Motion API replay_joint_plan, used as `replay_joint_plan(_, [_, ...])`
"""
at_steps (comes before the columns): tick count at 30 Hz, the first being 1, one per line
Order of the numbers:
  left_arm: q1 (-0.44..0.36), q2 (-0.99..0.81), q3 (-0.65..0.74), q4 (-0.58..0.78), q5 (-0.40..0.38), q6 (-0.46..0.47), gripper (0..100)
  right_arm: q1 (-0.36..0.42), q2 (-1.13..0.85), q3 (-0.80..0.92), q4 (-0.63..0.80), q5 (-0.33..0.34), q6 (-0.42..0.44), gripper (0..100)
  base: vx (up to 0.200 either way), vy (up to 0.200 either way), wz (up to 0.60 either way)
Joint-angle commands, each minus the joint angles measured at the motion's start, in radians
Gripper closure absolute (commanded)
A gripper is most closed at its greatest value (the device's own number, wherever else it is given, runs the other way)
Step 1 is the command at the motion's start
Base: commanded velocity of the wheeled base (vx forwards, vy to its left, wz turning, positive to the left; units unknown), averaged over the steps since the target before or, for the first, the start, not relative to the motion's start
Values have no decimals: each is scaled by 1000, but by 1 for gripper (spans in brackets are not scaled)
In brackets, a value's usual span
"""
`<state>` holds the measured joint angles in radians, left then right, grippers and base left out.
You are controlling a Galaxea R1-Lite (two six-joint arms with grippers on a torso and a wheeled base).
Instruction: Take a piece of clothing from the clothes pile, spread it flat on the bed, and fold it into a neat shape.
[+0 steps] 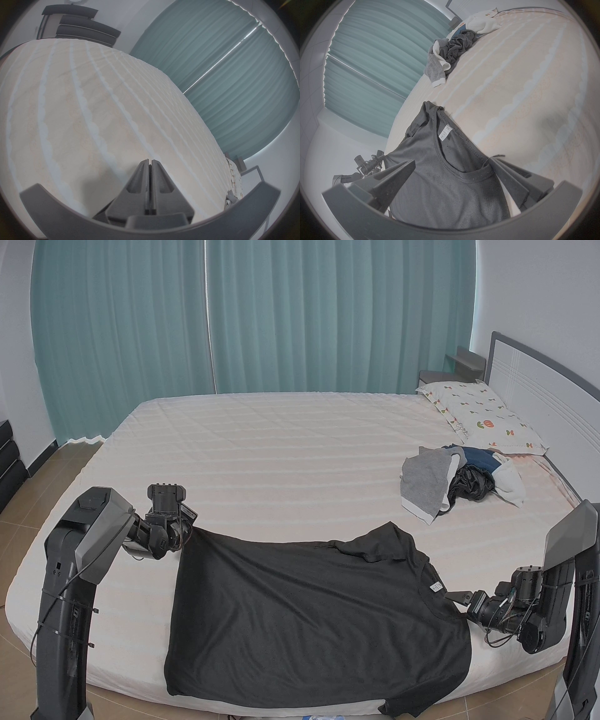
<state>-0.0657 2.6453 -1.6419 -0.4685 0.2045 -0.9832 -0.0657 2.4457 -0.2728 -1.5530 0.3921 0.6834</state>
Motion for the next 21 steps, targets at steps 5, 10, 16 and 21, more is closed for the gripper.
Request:
replay_joint_plan(5, [11, 38, -45, -5, 6, 11, 100, 0, 2, 0, -10, -1, -1, 0, 0, 0, 0])
replay_joint_plan(10, [11, 39, -47, -2, 6, 11, 0, 0, 2, 0, -10, -1, -1, 0, 0, 0, 0])
replay_joint_plan(16, [17, 30, -36, 4, 6, 0, 0, -2, -5, -3, -10, -1, 2, 0, 0, 0, 0])
replay_joint_plan(21, [30, -54, 54, 11, -27, -83, 0, -3, -88, -14, -9, -1, 10, 0, 0, 0, 0])
